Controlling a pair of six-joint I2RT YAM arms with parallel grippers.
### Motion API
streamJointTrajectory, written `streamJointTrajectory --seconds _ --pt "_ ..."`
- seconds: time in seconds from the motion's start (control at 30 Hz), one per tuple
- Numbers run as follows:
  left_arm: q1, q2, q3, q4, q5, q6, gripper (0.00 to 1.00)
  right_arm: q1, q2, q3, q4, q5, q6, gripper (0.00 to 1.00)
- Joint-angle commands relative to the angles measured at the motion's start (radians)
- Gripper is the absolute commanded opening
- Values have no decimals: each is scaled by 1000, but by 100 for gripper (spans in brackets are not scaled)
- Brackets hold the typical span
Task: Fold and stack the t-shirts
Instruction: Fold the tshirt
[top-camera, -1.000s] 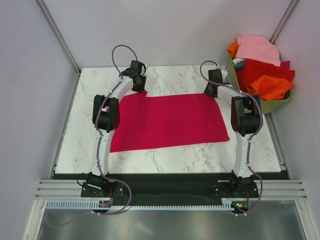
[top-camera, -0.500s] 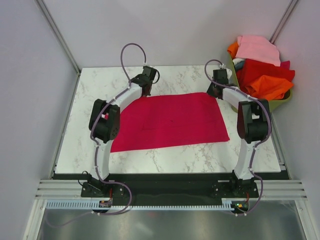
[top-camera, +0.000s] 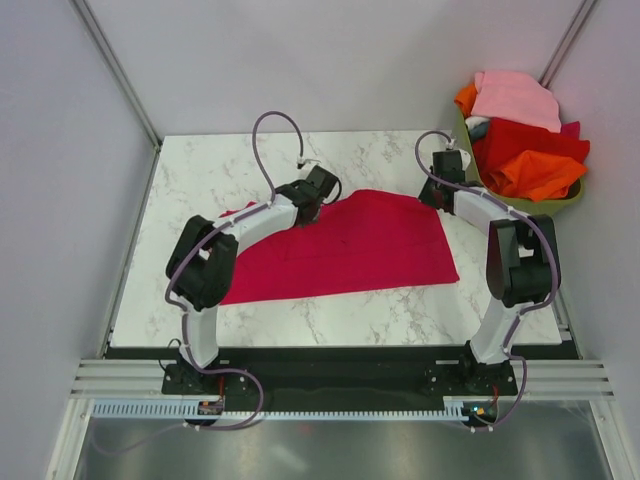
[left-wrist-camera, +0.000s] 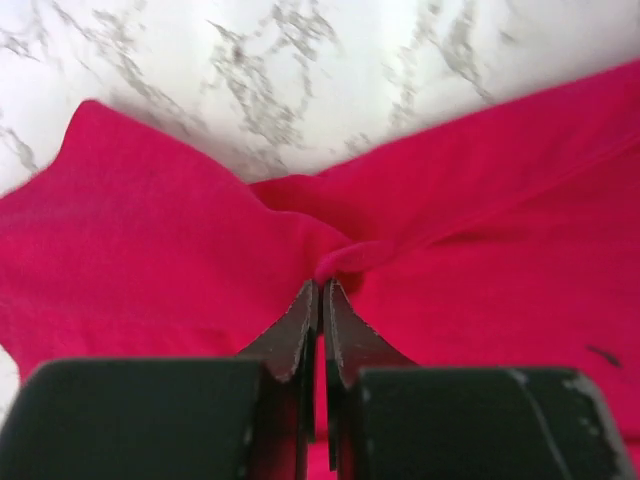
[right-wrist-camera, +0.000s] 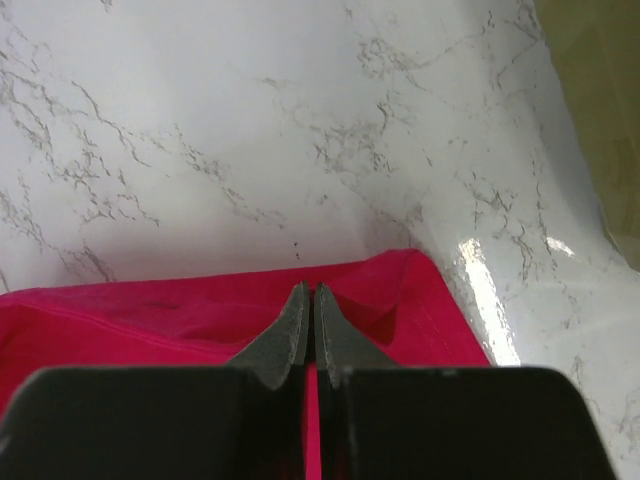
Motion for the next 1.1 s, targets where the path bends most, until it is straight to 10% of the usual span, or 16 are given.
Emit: streamJointTrajectory --seconds 0.0,0.43,0.73,1.07 --pt "-50 -69 -1 -50 -25 -146 7 -5 -57 -36 17 -3 8 0" --pt "-40 -370 -228 -39 121 -194 66 -11 -134 -170 66 43 34 0" --pt "322 -306 -225 27 323 -102 68 -13 -129 -182 81 41 43 0" --pt "436 -87 -106 98 431 -76 68 -15 -115 -180 84 34 38 0"
